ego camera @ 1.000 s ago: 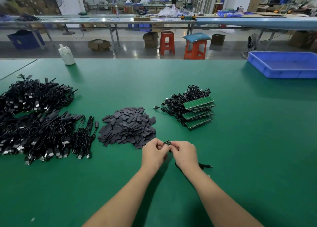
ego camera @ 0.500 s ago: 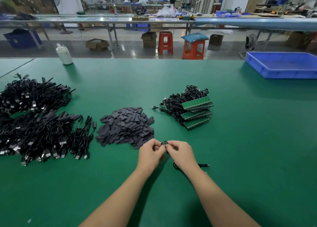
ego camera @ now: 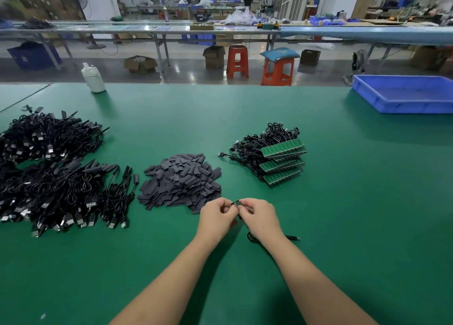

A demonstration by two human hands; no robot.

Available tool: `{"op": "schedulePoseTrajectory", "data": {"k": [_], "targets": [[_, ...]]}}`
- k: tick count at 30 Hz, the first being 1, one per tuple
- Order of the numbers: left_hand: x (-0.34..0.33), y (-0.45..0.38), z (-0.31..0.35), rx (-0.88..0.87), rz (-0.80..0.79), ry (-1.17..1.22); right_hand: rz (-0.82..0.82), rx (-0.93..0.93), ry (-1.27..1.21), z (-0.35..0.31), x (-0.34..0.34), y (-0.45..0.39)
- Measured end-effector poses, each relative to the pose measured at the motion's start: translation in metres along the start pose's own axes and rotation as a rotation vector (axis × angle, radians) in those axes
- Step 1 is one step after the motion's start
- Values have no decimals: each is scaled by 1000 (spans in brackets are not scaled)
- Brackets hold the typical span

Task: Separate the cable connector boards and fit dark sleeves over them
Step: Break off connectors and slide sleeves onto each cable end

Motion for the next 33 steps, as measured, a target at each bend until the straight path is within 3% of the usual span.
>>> {"op": "schedulePoseTrajectory", "data": {"k": [12, 26, 30, 33], "targets": [[3, 0, -8, 68, -39, -77, -48, 7, 82, 2, -11, -1], [6, 7, -3, 32, 85, -99, 55, 43, 177, -4, -11, 5], [3, 6, -1, 2, 63, -103, 111, 20, 35, -4, 3, 3], [-5, 6, -7, 16, -37, 53, 194, -50, -187, 8, 28, -3]]}}
Point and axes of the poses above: each hand's wrist, its own y-axis away from the middle knuckle, its own x-axis out of the back of the hand, z = x × y, the point moved 9 cm from there along -y, towards the middle knuckle, and after that the axes turned 8 degrees about -z, right-handed, at the moved point
